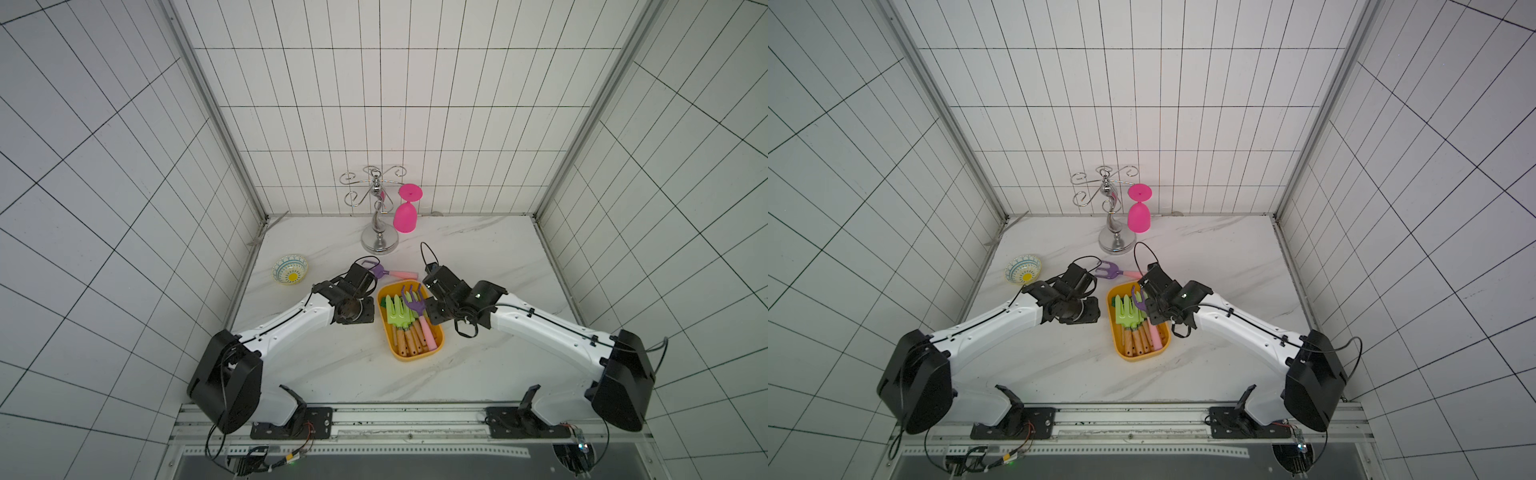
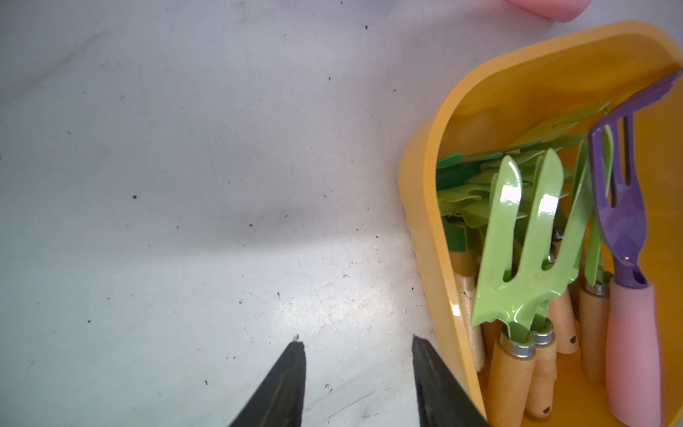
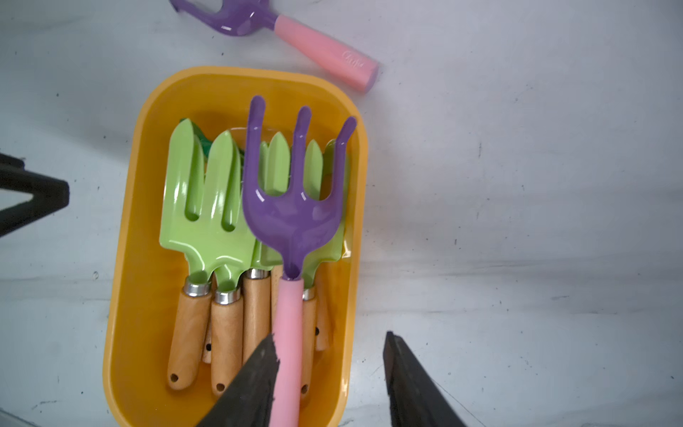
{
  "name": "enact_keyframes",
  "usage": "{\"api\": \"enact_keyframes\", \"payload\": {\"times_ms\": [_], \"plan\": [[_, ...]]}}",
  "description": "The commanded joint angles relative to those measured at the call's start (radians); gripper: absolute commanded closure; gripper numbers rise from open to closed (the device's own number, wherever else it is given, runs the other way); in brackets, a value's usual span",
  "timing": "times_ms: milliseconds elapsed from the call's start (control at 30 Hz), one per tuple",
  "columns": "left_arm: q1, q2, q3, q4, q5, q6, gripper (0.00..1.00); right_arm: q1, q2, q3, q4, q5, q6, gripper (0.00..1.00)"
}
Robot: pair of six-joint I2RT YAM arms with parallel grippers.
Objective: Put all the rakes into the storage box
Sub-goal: Place the rake in the storage box, then move the storage box to the center of the board.
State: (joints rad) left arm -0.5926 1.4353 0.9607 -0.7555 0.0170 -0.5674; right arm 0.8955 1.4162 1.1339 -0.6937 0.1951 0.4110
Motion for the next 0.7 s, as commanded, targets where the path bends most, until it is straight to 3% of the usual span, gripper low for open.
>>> {"api": "enact_keyframes", "payload": {"times_ms": [0, 400, 667], "plan": [[0.001, 0.058, 0.019, 0.030, 0.012, 0.033, 0.52, -0.084, 0.018, 0.059, -0.018, -0.020, -0.031, 0.50], [-0.053, 0.209, 0.083, 0.128, 0.107, 0.034, 0.56, -0.245, 0.112, 0.033, -0.022, -0.111, -0.026, 0.50], [-0.111, 0.304, 0.142, 0.191, 0.164, -0.023, 0.56, -0.307, 0.235, 0.035, -0.034, -0.249, -0.008, 0.51]]}}
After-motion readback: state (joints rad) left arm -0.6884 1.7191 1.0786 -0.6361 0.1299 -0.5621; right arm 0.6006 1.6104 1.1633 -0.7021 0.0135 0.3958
